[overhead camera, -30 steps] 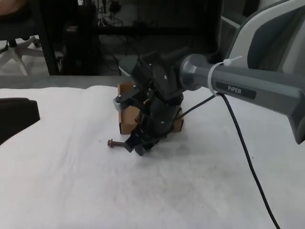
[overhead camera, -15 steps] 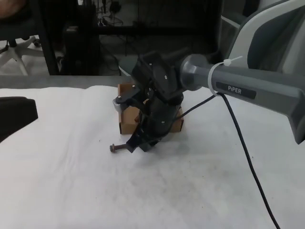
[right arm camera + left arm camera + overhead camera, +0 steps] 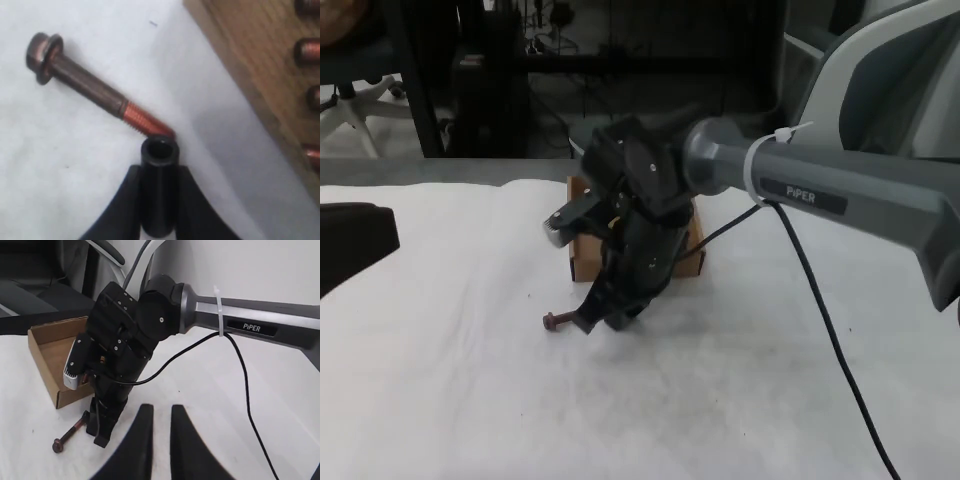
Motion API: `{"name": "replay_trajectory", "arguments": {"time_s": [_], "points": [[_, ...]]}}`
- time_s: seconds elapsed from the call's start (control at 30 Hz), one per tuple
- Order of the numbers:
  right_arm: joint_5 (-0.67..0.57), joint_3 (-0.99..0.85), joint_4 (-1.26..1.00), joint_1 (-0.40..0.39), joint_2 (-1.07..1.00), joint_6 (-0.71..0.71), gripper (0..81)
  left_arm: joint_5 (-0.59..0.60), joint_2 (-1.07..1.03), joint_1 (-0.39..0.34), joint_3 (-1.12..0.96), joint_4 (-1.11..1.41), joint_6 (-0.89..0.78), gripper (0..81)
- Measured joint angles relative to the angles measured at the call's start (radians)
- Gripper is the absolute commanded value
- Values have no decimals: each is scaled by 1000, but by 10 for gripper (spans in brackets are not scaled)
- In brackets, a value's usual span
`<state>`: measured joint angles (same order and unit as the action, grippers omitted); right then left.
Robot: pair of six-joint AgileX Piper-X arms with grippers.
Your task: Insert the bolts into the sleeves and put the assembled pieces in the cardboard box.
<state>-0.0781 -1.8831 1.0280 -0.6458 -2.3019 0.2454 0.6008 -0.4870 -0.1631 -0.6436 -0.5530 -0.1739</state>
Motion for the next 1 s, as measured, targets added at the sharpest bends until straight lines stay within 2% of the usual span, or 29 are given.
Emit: {"name": "replay_trajectory", "arguments": {"time_s": [0.2,0.43,0.63,0.77,1.0], "points": [[-28,11,80,-38,34,-16,4,0,0,0,0,0,-29,137],[-58,16,147,-38,91,-23,4,0,0,0,0,0,-30,137],[-63,70,141,-48,184,-27,4,-5,0,0,0,-25,27,137],[-63,180,95,-53,278,-42,4,-27,-25,0,0,-82,108,137],[-64,518,-71,-71,532,-127,4,-48,-185,0,0,-98,238,137]]}}
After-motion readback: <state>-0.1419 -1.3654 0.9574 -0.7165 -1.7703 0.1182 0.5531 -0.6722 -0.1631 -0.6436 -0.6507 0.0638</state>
